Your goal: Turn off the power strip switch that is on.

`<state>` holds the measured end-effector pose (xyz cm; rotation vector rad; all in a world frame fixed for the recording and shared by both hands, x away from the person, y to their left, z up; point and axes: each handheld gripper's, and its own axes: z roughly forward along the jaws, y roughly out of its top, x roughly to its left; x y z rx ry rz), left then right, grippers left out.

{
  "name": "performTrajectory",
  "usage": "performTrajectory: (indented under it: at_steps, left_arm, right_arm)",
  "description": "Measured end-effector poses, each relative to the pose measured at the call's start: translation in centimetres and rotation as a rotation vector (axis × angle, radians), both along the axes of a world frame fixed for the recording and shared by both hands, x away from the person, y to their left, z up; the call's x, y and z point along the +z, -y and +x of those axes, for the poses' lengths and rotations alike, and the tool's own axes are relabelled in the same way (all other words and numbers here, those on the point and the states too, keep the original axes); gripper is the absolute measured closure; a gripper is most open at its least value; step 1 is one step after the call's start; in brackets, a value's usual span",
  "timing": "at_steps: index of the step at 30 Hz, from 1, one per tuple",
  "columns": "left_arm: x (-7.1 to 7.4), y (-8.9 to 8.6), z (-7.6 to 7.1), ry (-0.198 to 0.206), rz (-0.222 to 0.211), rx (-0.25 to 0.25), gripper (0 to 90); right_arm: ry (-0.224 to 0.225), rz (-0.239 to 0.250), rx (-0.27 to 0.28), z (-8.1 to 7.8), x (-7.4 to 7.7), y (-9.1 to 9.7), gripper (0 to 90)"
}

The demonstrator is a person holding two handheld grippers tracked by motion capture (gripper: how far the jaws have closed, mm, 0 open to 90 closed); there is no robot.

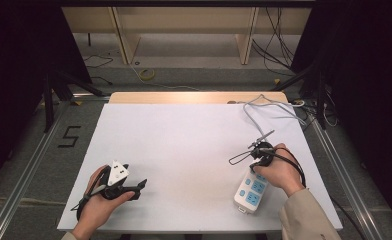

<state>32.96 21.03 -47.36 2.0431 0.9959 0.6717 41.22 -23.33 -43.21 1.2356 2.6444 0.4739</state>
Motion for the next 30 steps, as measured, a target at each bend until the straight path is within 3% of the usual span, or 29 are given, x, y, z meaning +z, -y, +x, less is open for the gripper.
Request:
performTrajectory:
  at_steps: [30]
  left_arm:
    - [-0.03,0.10,-0.01,-0.006,0.002,-0.004,19.1]
  right_arm:
    - [0.011,-0.012,0.013,-0.12,0.05,-0.16,90.0]
